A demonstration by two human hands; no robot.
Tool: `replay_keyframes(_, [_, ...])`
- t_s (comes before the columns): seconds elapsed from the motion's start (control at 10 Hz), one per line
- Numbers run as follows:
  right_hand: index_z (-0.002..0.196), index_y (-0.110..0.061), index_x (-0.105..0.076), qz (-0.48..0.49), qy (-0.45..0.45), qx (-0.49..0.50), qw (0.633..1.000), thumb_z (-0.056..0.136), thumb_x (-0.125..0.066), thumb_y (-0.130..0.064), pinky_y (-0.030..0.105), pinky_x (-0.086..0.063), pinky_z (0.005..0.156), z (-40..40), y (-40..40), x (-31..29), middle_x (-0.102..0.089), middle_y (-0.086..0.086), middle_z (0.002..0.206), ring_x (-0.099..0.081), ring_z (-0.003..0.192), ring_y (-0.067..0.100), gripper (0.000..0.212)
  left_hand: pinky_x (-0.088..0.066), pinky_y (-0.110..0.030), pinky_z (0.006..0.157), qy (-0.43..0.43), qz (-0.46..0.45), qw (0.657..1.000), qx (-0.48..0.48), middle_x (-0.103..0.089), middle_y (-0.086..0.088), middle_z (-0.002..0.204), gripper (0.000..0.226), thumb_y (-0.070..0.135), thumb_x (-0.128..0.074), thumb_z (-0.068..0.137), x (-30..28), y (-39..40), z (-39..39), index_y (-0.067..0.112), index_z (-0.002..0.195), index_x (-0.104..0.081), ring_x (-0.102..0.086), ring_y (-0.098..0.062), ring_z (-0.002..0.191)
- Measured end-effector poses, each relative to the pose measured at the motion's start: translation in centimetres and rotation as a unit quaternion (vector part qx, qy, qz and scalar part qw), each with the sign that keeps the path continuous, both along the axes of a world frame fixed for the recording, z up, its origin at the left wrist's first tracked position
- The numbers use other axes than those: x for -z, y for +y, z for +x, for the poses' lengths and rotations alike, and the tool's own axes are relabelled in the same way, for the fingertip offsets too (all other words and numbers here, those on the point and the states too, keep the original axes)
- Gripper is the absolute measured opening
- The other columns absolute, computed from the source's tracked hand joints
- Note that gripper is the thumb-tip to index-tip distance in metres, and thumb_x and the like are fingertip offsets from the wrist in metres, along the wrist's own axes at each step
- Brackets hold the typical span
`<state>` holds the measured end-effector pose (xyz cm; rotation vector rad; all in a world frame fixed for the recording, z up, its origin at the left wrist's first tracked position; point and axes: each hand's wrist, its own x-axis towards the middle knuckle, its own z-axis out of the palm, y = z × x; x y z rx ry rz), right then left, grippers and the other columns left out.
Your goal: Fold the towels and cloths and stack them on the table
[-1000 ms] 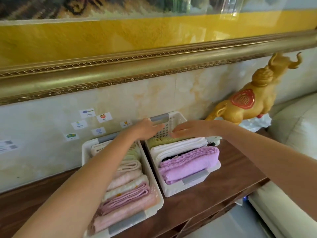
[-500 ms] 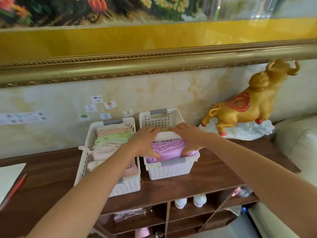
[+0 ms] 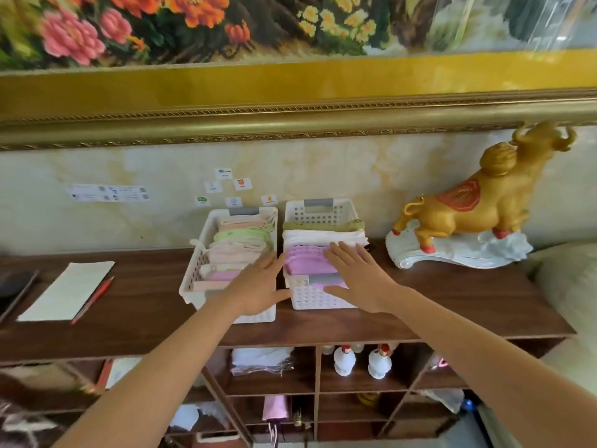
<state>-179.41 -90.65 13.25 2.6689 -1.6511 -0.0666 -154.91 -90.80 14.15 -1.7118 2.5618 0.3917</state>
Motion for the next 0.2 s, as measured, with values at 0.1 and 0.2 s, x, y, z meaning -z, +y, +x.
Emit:
replay_keyframes(0.1, [0.152,-0.011,0.009,-0.026,0.041,0.004,0.999,0.098,-0.027,-0.057,0.037,0.017,0.114,0.1,1.9,1.2,0.014,0.006,0.16,0.016,0.146,0.02,0.079,-0.001,-0.039,0.121,-0.049,0.004,0.999,0.008,0.013,-0.008,0.16,0.08,0.051,-0.037,0.098,1.6,3.3,0.6,0.017,0.152,0.013,0.01,-0.025,0.148])
replay_keyframes(0.2, [0.151,-0.012,0.009,-0.027,0.051,0.016,0.998,0.095,-0.017,-0.061,0.038,0.017,0.114,0.5,2.7,1.6,0.013,0.006,0.16,0.018,0.145,0.019,0.079,0.004,-0.037,0.12,-0.072,-0.031,0.997,0.023,0.014,-0.008,0.16,0.08,0.048,-0.036,0.099,2.2,5.2,1.5,0.016,0.151,0.016,0.013,-0.023,0.147])
